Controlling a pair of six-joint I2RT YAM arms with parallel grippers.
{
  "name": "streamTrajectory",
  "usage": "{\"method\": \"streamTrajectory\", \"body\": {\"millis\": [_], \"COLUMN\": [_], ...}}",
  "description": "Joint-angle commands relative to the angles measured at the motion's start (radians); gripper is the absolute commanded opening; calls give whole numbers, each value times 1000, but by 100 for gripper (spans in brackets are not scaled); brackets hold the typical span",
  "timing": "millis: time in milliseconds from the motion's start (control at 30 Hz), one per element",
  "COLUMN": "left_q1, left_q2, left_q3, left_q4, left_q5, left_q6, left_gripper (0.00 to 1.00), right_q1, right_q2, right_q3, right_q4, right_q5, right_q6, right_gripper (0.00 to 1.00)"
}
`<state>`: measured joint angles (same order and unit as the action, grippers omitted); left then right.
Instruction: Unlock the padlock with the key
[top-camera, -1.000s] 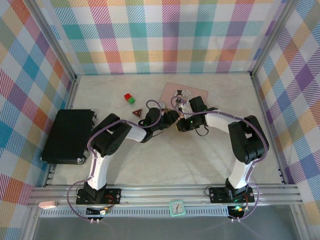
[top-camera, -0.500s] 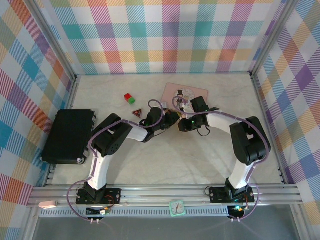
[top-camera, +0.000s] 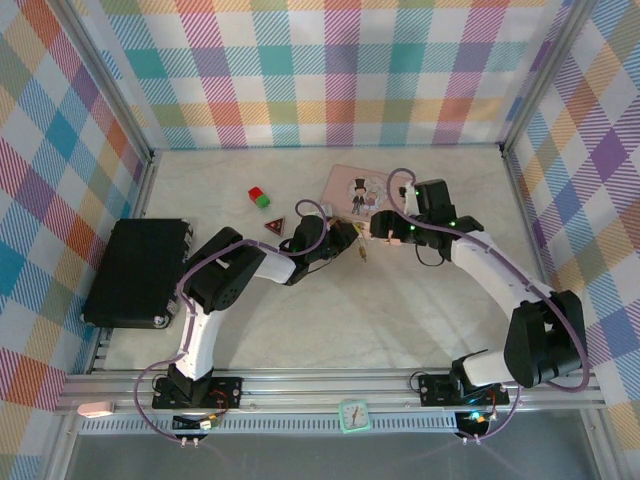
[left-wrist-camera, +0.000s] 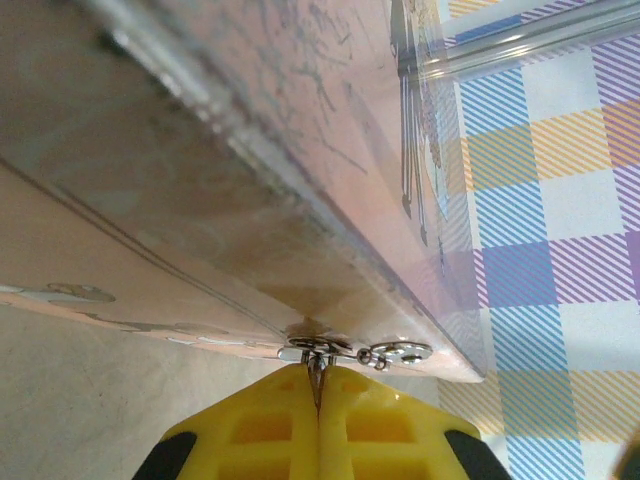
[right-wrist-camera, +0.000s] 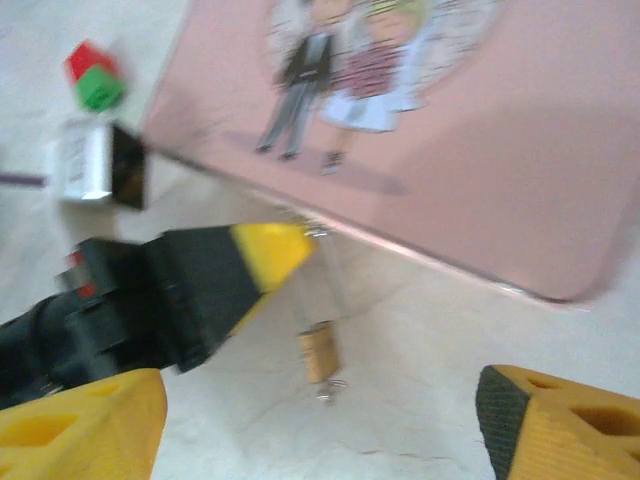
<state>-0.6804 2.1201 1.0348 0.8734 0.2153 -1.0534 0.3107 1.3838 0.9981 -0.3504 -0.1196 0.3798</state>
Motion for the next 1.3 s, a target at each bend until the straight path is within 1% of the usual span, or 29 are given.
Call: {"method": "streamTrajectory", "body": {"millis": [0,100,267,333,467,600,767,900,1000,1167,1267], "left_q1": [-8,-11,-16,-17,-18,-22,-21,-24,-28,-39,-42], "left_q2": [8,11,17,17,21,18,21,30,32,9,5], "left_q3": [-31,-42,-54,-62,-81,-105,-135,-153,-166,-212,-215], "left_q4": [0,26,56,71,113,150,217,263,294,339,350], "left_q5": [-57,-77,-101,-114,-151,-206,-272,-325,-374,-492,-518], "left_q6": [-12,-34,-65,-77,-101,-117,-140,-169,-185,-187,-188], "left_gripper": [0,0,0,0,0,0,0,0,0,0,0], "right_q1": [-56,-89,-94,-94,-94,-95,-97,-99,-99,-99,-100], "right_q2": [4,49,195,229,246,270,320,326,306,259,233], "right_q3": [-52,-59,2,10,-27,-51,-50,-71,-95,-137,-158], "right_q4": [-5,72,131,159,243,259,266,281,279,262,254], "right_q5": [132,124,101,99,119,164,152,141,160,202,204], "right_q6": [163,202,257,290,375,451,508,534,547,568,572], "right_gripper": [84,85,85,85,84,83,82,80,79,78,77]}}
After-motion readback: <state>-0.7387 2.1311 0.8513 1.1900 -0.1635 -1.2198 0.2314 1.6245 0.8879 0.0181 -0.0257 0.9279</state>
